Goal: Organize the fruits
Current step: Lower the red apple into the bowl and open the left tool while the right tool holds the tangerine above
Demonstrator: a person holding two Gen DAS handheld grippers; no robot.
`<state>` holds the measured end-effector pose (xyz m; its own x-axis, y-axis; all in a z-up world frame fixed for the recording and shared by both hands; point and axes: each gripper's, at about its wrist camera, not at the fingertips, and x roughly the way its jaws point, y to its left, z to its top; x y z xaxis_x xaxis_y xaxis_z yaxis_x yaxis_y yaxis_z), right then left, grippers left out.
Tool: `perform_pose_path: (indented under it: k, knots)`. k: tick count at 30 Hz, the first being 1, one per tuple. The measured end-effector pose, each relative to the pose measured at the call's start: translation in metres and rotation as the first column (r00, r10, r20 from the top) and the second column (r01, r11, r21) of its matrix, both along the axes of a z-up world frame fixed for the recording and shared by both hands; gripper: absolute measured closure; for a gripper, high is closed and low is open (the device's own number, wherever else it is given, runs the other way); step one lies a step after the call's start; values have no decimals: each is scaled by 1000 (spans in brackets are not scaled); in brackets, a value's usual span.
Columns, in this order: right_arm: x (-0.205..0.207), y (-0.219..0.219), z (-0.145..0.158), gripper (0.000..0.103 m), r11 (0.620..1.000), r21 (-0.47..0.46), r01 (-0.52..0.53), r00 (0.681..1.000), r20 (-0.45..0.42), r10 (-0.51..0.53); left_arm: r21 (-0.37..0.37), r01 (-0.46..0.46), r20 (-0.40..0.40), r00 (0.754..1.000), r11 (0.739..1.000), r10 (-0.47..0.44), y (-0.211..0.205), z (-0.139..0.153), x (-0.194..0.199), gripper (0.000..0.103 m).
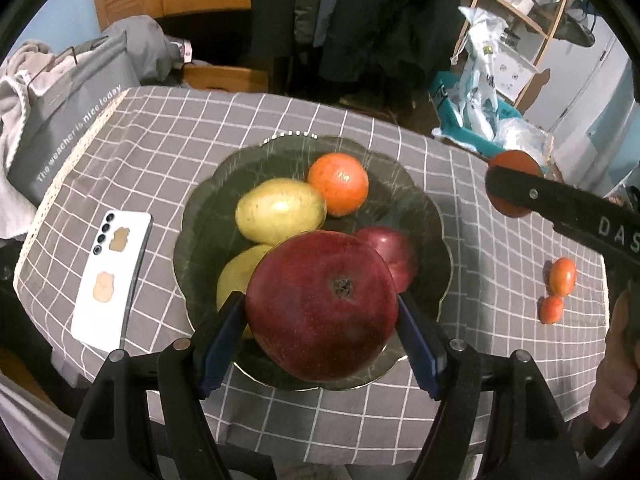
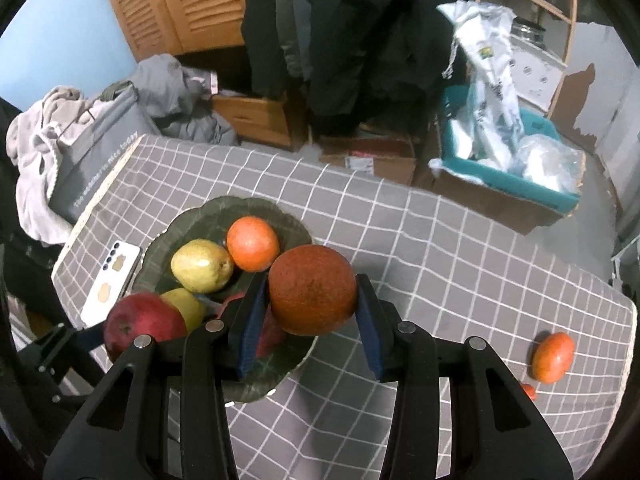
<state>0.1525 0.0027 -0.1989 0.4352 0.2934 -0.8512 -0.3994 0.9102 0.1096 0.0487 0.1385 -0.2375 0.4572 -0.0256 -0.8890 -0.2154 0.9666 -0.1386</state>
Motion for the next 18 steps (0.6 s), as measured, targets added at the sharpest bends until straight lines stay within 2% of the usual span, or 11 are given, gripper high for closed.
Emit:
perform_pose_path:
  k: [12,18]
  knots:
    - [7,16,-27,60,1000,-17,-19,998,-63,18,-28,2,-78,997,1000,-4,0,-29,3,27]
    - [10,17,-32,60,1000,-13,-16,997,-77,15,-22,16,-42,999,1000,-16,-3,-18,1,25]
